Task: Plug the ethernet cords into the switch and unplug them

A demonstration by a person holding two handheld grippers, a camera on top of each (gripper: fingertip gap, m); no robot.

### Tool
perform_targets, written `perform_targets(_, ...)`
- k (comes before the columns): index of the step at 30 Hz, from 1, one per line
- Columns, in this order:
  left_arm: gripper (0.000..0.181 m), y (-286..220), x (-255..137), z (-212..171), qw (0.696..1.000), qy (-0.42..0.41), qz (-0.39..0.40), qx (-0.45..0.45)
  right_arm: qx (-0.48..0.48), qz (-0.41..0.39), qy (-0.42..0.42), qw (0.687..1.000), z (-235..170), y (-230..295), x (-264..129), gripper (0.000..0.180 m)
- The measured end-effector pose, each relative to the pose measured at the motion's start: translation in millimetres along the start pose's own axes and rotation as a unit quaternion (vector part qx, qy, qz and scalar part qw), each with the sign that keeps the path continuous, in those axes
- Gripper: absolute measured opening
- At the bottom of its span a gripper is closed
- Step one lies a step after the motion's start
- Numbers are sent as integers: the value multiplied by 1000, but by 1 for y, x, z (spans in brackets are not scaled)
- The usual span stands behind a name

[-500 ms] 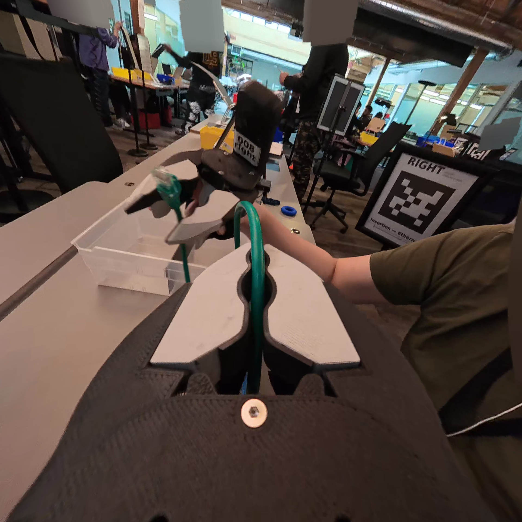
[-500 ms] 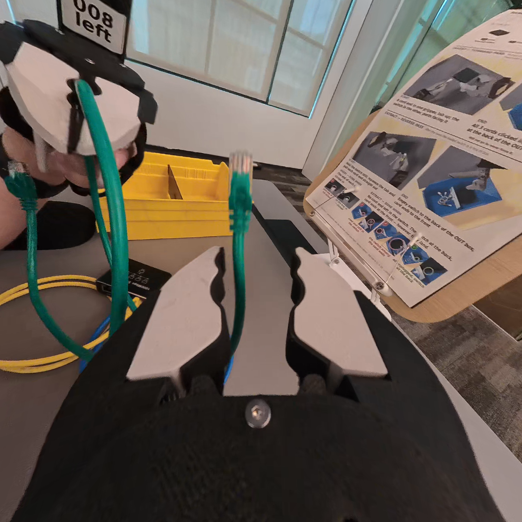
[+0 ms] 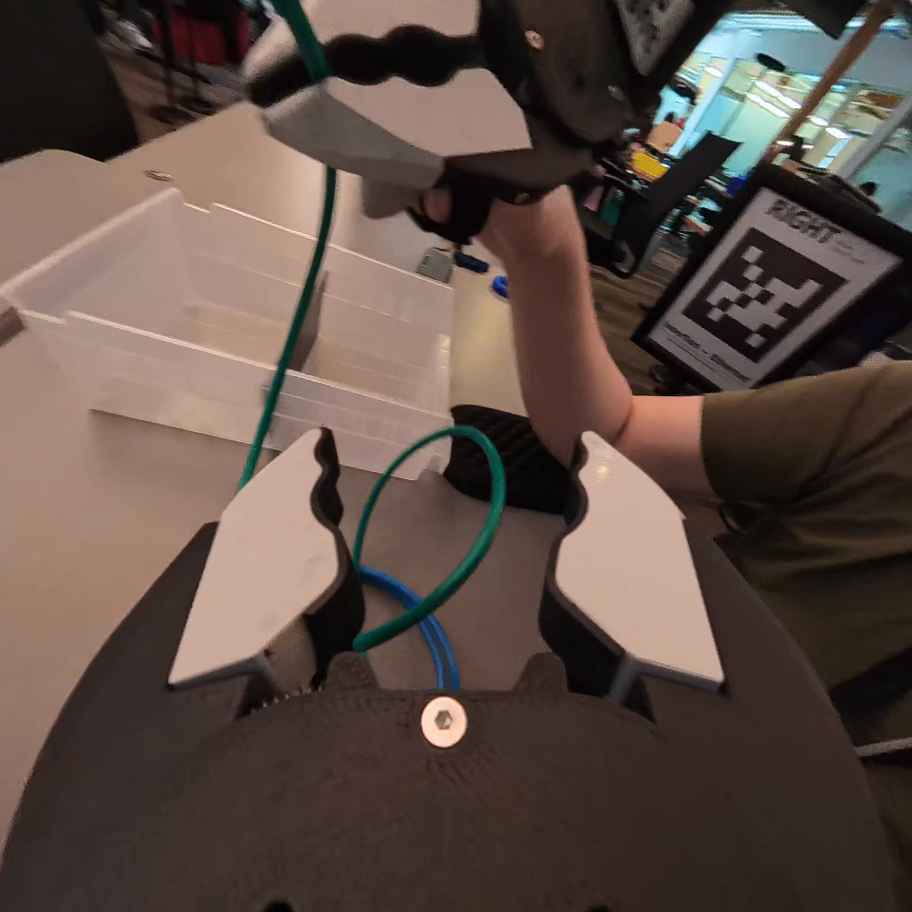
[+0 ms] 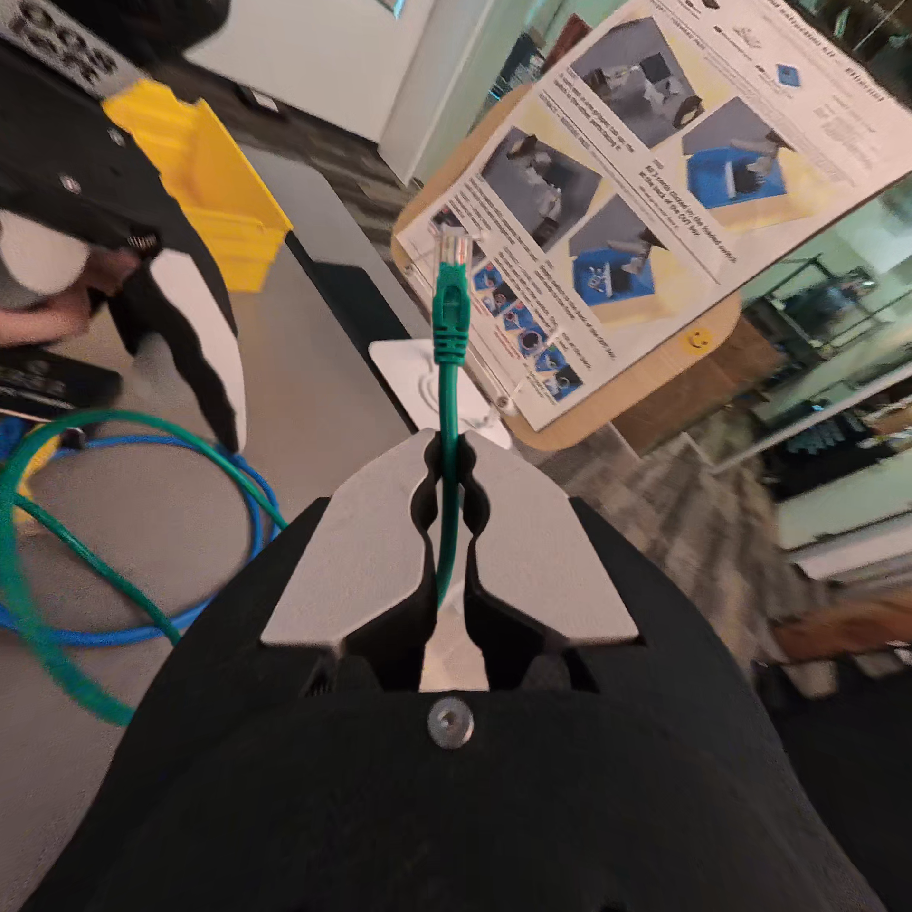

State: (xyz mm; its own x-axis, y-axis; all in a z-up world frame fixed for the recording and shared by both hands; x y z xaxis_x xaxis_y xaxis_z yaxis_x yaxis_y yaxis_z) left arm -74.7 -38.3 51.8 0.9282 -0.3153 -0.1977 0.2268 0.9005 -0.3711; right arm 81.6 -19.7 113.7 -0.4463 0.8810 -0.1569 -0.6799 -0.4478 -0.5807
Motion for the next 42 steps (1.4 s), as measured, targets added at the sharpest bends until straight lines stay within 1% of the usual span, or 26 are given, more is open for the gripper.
perform_targets(2,94,3,-7,4,999,-17,41,14,-24,-20,12,999,0,-2,-3,5)
perform_targets(4,93,5,-19,11,995,-42,88,25,-35,-13,6,999,4,2,-4,5)
perform_targets(5,89,3,-25,15,992,-61,103,30,-49,-8,-3,999,6,6,-4,5)
perform_targets(7,73,-4,-34,25,988,-115,98,32,-84,-11,0,996,10,16,-1,5)
perform_targets(8,69,-8,-37,29,985,-141,92,30,-105,-9,6,994,12,22,1,5)
perform_targets(10,67,-12,-40,35,981,-170,94,31,-144,-1,17,990,15,35,5,5)
perform_targets(14,61,-7,-42,33,975,-161,150,25,-174,14,12,984,23,56,10,5)
perform_targets(15,57,-6,-43,32,975,-160,152,18,-179,17,9,984,25,60,11,5)
perform_targets(20,39,-4,-46,31,978,-175,109,-12,-203,26,4,979,28,72,14,6)
perform_targets(22,29,-2,-46,28,981,-160,111,-20,-208,28,5,978,28,75,15,6)
perform_targets(23,28,0,-46,27,980,-156,119,-23,-210,32,3,977,28,76,16,6)
perform_targets(25,16,0,-47,26,981,-156,118,-13,-213,36,-1,976,28,78,16,6)
perform_targets(31,13,-3,-47,24,986,-135,101,-13,-214,35,-11,976,28,78,16,7)
perform_targets(33,13,-4,-49,25,986,-133,102,-17,-208,39,-26,977,30,78,14,10)
perform_targets(34,13,-4,-50,25,985,-132,108,-14,-202,46,-34,978,31,78,12,16)
perform_targets(36,13,-7,-53,24,987,-124,104,-15,-196,78,-54,976,35,80,3,28)
perform_targets(37,13,-9,-54,25,988,-119,96,-17,-193,100,-77,973,37,80,-4,30)
perform_targets(39,13,-15,-56,26,990,-116,79,-14,-175,134,-147,964,47,77,-25,32)
perform_targets(42,13,-27,-55,28,993,-105,49,-10,-101,138,-282,944,62,56,-57,35)
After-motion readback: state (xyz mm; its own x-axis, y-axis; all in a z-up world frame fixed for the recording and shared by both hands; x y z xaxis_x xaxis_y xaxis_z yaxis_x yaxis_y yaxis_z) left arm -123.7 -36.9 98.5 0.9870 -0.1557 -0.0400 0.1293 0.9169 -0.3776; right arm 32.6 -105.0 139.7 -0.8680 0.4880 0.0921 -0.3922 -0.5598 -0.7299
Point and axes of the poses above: each gripper's, where its closed fingertips meet, x out along the fingers, z out of its top, y = z × x across the jaws, the point moved 7 cm from there along -x, back along the fingers, and after that the axes turned 9 degrees about -z, right-handed, at the moved point
